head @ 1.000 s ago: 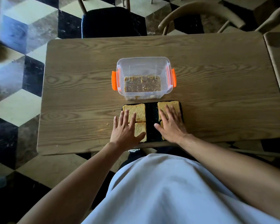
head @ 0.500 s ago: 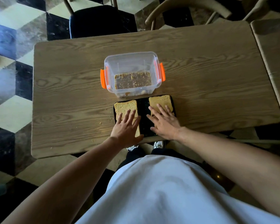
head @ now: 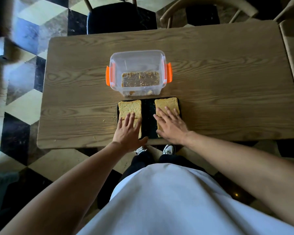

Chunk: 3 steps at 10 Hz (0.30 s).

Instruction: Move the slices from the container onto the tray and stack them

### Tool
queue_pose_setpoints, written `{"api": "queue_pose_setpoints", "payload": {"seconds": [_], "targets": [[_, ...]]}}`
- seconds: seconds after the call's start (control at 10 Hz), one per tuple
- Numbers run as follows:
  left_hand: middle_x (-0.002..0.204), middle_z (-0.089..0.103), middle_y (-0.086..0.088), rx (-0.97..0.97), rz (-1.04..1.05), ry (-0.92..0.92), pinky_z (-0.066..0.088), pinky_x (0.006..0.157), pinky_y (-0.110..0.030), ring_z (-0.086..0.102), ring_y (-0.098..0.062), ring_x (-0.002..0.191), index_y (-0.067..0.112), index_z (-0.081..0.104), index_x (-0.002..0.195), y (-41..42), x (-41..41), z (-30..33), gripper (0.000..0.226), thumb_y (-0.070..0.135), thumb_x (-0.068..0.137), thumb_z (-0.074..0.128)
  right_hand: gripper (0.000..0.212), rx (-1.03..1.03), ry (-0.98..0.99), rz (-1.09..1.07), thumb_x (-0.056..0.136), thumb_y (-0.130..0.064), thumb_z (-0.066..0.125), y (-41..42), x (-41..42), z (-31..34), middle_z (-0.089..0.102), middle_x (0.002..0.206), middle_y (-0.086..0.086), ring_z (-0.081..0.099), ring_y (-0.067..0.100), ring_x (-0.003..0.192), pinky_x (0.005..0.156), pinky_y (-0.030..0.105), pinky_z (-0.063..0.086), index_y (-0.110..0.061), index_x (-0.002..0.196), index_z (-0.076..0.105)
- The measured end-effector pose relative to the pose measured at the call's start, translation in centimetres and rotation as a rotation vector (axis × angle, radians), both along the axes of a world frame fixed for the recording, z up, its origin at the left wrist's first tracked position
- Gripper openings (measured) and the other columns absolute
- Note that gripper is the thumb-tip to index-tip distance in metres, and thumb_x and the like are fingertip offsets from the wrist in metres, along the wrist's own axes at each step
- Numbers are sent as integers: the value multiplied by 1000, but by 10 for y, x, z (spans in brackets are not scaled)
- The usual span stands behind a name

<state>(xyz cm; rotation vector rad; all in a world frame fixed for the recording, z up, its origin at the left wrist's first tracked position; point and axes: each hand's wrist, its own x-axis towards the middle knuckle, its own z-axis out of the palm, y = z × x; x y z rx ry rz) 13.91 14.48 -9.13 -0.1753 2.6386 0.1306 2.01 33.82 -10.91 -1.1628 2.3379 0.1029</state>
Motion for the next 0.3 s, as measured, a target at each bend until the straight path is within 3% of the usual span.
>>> {"api": "queue_pose_setpoints", "payload": {"seconds": [0.2,0.3], "targets": [[168,7,-17,66,219,80,6,124,-57,3,-35,155,23,11,159,-6,-31,25,98,82,83,32,80,26,-29,-138,94,-68,21,0,-18,12,-20,165,5,-17,34,151,120,55,-9,-26,157,-5],[168,4,-16,64,213,82,3,122,-57,0,-35,155,25,9,159,-11,-40,31,101,86,80,24,83,42,-69,-237,91,-74,18,2,-25,18,-25,163,4,-20,34,150,120,56,-11,-30,156,-9]]}}
